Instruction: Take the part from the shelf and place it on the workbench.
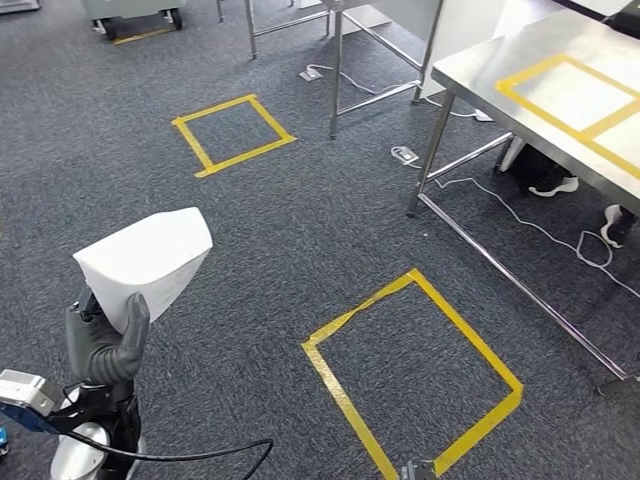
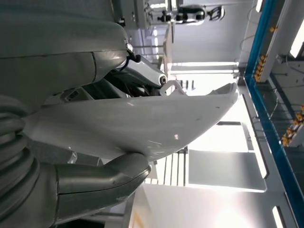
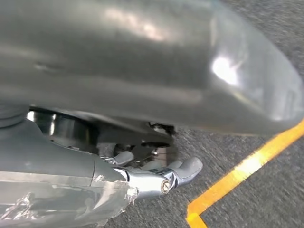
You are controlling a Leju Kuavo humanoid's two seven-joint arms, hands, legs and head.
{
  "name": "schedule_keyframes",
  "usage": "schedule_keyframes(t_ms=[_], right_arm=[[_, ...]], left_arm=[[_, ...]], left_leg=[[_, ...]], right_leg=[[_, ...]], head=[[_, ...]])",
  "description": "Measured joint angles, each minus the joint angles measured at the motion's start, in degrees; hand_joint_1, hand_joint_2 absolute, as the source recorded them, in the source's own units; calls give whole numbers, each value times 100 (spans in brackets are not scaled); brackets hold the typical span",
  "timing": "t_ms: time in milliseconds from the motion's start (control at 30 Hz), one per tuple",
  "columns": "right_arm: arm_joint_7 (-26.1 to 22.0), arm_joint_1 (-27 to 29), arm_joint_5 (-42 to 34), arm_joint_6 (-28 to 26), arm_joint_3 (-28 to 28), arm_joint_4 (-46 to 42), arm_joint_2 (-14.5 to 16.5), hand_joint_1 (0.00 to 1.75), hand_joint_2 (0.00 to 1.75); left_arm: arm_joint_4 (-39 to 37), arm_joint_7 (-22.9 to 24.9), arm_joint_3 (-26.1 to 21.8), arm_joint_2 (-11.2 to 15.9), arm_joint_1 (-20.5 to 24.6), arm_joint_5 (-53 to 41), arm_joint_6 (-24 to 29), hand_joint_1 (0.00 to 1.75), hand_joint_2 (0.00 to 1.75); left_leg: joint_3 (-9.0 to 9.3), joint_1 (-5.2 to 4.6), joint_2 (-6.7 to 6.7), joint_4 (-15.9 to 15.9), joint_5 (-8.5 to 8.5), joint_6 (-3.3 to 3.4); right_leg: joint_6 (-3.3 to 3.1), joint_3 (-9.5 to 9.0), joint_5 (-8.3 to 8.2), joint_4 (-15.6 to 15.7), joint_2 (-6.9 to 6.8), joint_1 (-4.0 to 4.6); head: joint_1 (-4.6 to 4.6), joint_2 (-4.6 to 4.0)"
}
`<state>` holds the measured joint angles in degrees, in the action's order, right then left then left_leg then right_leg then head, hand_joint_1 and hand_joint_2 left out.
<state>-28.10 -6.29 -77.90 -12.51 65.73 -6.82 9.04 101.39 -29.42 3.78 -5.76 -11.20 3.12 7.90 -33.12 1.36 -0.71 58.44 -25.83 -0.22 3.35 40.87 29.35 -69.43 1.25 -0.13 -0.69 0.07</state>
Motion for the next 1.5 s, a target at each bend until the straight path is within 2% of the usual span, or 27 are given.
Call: schedule_keyframes(t_ms=[33,67,100,167,200,267,300,367,433,500,567,600,633,667,733,800,867,933,1000,1067,1100,1133,1200,1233,1300,1433,1500], right_arm=[[-16,-12,9,-1,1,-1,1,0,0],[-26,-22,15,-1,1,-1,1,0,0],[-28,-26,16,-1,2,-1,1,0,0],[-1,-11,10,-1,2,1,1,0,0],[14,0,6,-3,2,1,0,0,0],[34,10,2,-6,2,1,-1,0,0],[36,13,3,-7,2,1,-1,0,0],[42,22,3,-7,2,1,-1,0,0],[46,28,3,-8,2,2,-2,0,0],[49,26,4,-8,2,3,-3,0,0],[54,27,7,-8,2,3,-3,0,0],[62,30,12,-8,2,4,-3,0,0],[72,32,22,-9,2,4,-3,0,0],[83,32,34,-19,3,5,-3,0,0],[97,27,50,-56,4,5,-6,0,0],[107,28,45,-92,5,5,-11,0,0],[117,35,35,-102,6,7,-18,0,0],[113,36,29,-111,6,9,-24,0,0],[123,28,26,-134,7,10,-26,0,0],[165,18,28,-152,9,17,-34,0,0],[192,17,28,-155,10,23,-40,0,0],[221,21,26,-154,11,28,-46,0,0],[281,44,20,-138,14,35,-50,0,0],[306,53,17,-122,16,36,-50,0,0],[353,63,13,-82,26,36,-48,0,0],[416,89,3,-41,47,34,-43,0,0],[424,105,1,-32,53,35,-38,0,0]], left_arm=[[1,0,-2,2,-10,1,5,175,175],[1,0,-2,4,-15,1,9,175,175],[1,0,-2,4,-16,1,13,175,175],[1,-1,-2,4,-16,4,16,175,175],[1,-3,-2,4,-16,9,16,175,175],[1,-9,-2,6,-16,26,18,175,175],[1,-10,-2,7,-16,33,18,175,175],[3,-11,-2,8,-8,40,17,175,175],[9,-13,-1,12,1,40,17,175,175],[13,-15,0,23,-12,42,18,175,175],[14,-16,0,37,-29,42,19,175,175],[14,-20,0,44,-33,27,22,175,175],[14,-28,0,52,-33,-5,32,175,175],[15,-40,-1,65,-33,-51,50,175,175],[21,-66,-2,96,-32,-144,92,175,175],[37,-79,-4,118,-44,-193,112,175,175],[62,-80,-8,139,-49,-222,104,175,175],[92,-72,-14,151,-41,-216,57,175,175],[112,-83,-19,154,-51,-100,-86,175,175],[116,-113,-27,157,-62,46,-270,175,175],[116,-122,-34,155,-64,86,-325,175,175],[116,-123,-42,151,-63,104,-351,175,175],[116,-122,-61,145,-60,103,-363,175,175],[116,-124,-77,143,-59,99,-373,175,175],[116,-129,-113,138,-59,115,-414,175,175],[120,-146,-149,128,-50,150,-503,175,175],[122,-160,-153,127,-49,126,-526,175,175]], left_leg=[[9,-14,94,1,-11,14],[20,-26,188,1,-23,23],[36,-34,273,1,-38,25],[93,-49,418,1,-77,12],[123,-66,478,3,-101,-6],[159,-99,576,6,-132,-52],[167,-108,627,-3,-135,-81],[194,-96,691,-23,-147,-148],[132,-74,479,157,-282,-210],[-196,-62,187,809,-603,-246],[-590,-61,112,1487,-810,-266],[-674,-59,105,1577,-754,-270],[-648,-53,93,1445,-588,-275],[-517,-39,51,1123,-356,-285],[-181,24,-230,366,-12,-314],[-30,55,-440,18,38,-283],[-27,40,-365,-5,31,-185],[-17,40,-263,-20,46,-91],[-11,28,-169,-25,46,-36],[-8,12,-76,-24,39,-20],[-4,8,-39,-23,27,-21],[6,5,-14,-23,2,-25],[47,3,15,-24,-66,-42],[71,-7,27,-24,-107,-63],[113,-21,46,-40,-178,-132],[181,4,54,14,-255,-282],[-144,0,57,578,-378,-320]], right_leg=[[3,189,155,-382,-63,-1],[1,303,216,-621,-85,-2],[-5,300,163,-638,-95,-1],[-39,-48,-193,-22,-203,12],[-67,-270,-350,389,-345,38],[-131,-533,-507,893,-526,80],[-158,-544,-504,942,-526,101],[-217,-541,-535,982,-373,94],[-281,-574,-568,1040,-234,56],[-320,-593,-582,1062,-97,30],[-332,-593,-583,1062,67,23],[-330,-596,-584,1061,155,18],[-321,-599,-588,1060,247,7],[-303,-603,-591,1055,337,-8],[-235,-575,-586,1014,505,-27],[-156,-511,-588,990,634,-33],[-91,-457,-609,1016,692,-50],[-44,-369,-505,855,425,-38],[-17,-99,-162,248,53,-15],[-4,227,154,-470,-56,-14],[-6,279,174,-614,-62,-12],[-13,216,82,-529,-63,-9],[-36,-204,-258,193,-90,-7],[-59,-418,-342,568,-108,1],[-129,-639,-306,950,-132,27],[-301,-840,-194,1035,-94,42],[-356,-1035,-128,1073,-83,17]], head=[[-1,0],[0,0],[-1,0],[-1,0],[-2,0],[1,0],[3,0],[2,0],[20,0],[51,0],[63,0],[61,0],[61,0],[61,0],[71,0],[80,0],[81,0],[43,0],[-2,0],[-9,0],[-10,0],[-9,0],[-11,0],[-11,0],[-7,0],[13,0],[44,0]])
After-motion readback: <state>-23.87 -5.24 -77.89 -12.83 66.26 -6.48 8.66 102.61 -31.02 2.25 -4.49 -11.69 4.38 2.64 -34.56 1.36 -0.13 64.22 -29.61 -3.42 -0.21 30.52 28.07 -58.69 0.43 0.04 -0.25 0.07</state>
